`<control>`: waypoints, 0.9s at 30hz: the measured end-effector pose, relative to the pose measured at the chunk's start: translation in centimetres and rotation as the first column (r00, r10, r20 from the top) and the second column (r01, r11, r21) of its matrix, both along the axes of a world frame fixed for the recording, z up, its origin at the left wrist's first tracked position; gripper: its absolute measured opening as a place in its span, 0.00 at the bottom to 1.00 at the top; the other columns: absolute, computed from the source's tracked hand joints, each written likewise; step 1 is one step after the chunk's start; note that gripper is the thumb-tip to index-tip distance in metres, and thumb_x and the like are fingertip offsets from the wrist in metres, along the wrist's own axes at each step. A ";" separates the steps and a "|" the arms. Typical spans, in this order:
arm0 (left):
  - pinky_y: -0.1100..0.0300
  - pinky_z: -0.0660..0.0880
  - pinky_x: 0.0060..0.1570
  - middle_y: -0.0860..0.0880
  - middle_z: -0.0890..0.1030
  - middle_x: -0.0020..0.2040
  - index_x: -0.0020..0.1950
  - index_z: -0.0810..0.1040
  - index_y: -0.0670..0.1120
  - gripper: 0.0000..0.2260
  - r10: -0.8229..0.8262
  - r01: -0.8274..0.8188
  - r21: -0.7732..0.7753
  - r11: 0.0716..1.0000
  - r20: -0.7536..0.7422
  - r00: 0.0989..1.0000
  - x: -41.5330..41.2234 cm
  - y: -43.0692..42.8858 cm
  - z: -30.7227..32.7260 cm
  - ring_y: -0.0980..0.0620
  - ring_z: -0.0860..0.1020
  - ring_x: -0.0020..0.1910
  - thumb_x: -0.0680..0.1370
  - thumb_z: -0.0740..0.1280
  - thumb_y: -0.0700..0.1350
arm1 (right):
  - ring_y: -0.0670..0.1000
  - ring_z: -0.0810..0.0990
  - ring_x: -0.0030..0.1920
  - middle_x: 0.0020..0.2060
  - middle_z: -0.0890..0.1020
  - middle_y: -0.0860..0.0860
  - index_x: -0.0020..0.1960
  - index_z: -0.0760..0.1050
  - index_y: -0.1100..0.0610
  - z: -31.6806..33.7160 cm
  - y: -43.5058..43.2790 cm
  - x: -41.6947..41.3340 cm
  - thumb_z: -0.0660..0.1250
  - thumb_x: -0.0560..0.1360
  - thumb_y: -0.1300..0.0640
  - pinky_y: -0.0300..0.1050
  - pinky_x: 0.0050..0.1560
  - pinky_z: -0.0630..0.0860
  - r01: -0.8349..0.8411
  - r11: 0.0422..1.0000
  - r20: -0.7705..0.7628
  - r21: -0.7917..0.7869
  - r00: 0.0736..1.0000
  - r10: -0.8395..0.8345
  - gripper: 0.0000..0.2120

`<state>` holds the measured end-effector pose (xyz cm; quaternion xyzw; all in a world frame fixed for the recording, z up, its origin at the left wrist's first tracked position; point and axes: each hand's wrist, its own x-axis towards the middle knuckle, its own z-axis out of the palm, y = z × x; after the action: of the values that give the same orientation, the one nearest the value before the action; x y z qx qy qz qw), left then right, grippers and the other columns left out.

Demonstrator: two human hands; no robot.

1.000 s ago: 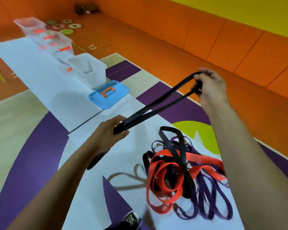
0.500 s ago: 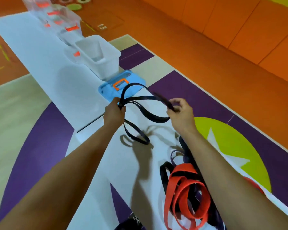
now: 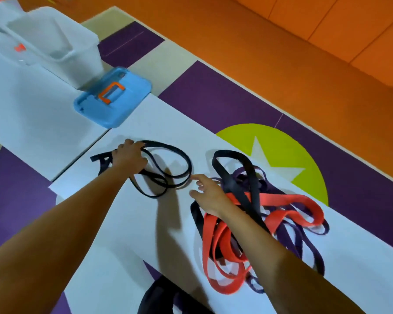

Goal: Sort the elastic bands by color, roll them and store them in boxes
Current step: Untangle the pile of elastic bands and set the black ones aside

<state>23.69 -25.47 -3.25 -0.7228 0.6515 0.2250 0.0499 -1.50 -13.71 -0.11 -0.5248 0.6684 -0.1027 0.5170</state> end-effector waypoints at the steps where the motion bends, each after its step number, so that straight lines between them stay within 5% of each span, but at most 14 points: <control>1: 0.41 0.72 0.65 0.40 0.72 0.68 0.73 0.73 0.49 0.23 -0.005 0.005 -0.008 1.000 -0.030 1.000 -0.4 0.3 -0.3 0.35 0.73 0.65 0.77 0.69 0.48 | 0.53 0.77 0.65 0.63 0.75 0.54 0.72 0.72 0.53 0.1 0.4 -0.9 0.68 0.79 0.60 0.49 0.68 0.73 0.029 0.999 -0.017 -0.036 0.999 -0.029 0.22; 6: 0.41 0.72 0.67 0.38 0.74 0.69 0.69 0.77 0.46 0.21 -0.093 0.077 -0.121 0.990 -0.135 0.986 -3.8 3.2 -1.3 0.35 0.73 0.67 0.76 0.72 0.44 | 0.52 0.80 0.52 0.53 0.77 0.51 0.61 0.78 0.53 0.7 2.8 -6.6 0.66 0.76 0.61 0.49 0.60 0.77 0.153 0.969 -0.150 -0.196 0.972 -0.183 0.14; 9: 0.41 0.74 0.63 0.37 0.79 0.64 0.66 0.79 0.43 0.20 -0.231 0.206 -0.136 0.969 -0.207 0.951 -7.6 7.0 -1.3 0.34 0.77 0.62 0.75 0.72 0.43 | 0.56 0.81 0.54 0.53 0.79 0.52 0.57 0.77 0.52 0.5 4.7 -10.5 0.68 0.73 0.58 0.56 0.58 0.77 0.251 0.930 -0.304 -0.267 0.894 -0.328 0.12; 14: 0.43 0.75 0.59 0.45 0.80 0.63 0.67 0.77 0.49 0.20 -0.519 0.472 -0.221 0.854 -0.280 0.808 -15.1 15.7 -0.3 0.39 0.77 0.60 0.75 0.64 0.47 | 0.65 0.72 0.69 0.64 0.76 0.58 0.66 0.74 0.50 -1.4 8.0 -15.5 0.68 0.73 0.40 0.62 0.68 0.71 0.243 0.970 -0.540 -0.025 0.813 -0.217 0.26; 17: 0.44 0.74 0.63 0.47 0.75 0.71 0.69 0.76 0.52 0.22 -0.729 0.655 -0.330 0.679 -0.206 0.652 -18.6 20.9 -0.8 0.40 0.75 0.66 0.75 0.67 0.47 | 0.65 0.72 0.69 0.65 0.75 0.60 0.70 0.71 0.48 -3.0 8.6 -16.4 0.65 0.71 0.31 0.63 0.68 0.71 0.224 0.970 -0.490 0.092 0.858 -0.152 0.33; 21: 0.38 0.69 0.70 0.47 0.73 0.74 0.66 0.78 0.53 0.18 -0.837 0.792 -0.299 0.532 -0.047 0.545 -19.5 24.7 -2.1 0.36 0.67 0.75 0.79 0.61 0.54 | 0.62 0.80 0.60 0.58 0.81 0.55 0.60 0.75 0.51 -6.7 8.8 -17.6 0.61 0.60 0.26 0.63 0.61 0.76 0.296 0.951 -0.342 0.091 0.906 -0.250 0.39; 24: 0.37 0.70 0.70 0.45 0.76 0.71 0.58 0.81 0.50 0.12 -0.834 0.800 -0.284 0.529 0.003 0.552 -18.9 24.9 -2.1 0.35 0.66 0.76 0.78 0.68 0.53 | 0.58 0.81 0.56 0.53 0.82 0.50 0.54 0.74 0.50 -5.1 9.5 -17.5 0.67 0.66 0.33 0.61 0.61 0.75 0.301 0.954 -0.299 0.003 0.910 -0.286 0.26; 27: 0.39 0.68 0.72 0.44 0.77 0.70 0.54 0.84 0.50 0.11 -0.826 0.798 -0.288 0.530 0.038 0.562 -18.8 24.8 -1.5 0.35 0.67 0.75 0.78 0.69 0.53 | 0.56 0.80 0.55 0.48 0.80 0.48 0.58 0.73 0.53 -3.4 10.5 -17.4 0.70 0.78 0.50 0.53 0.58 0.73 0.290 0.951 -0.225 -0.105 0.925 -0.307 0.13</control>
<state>4.88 -0.66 -4.79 -0.3233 0.9384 0.1209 0.0154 -18.94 -3.22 -3.47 -0.4431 0.7937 -0.1398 0.3926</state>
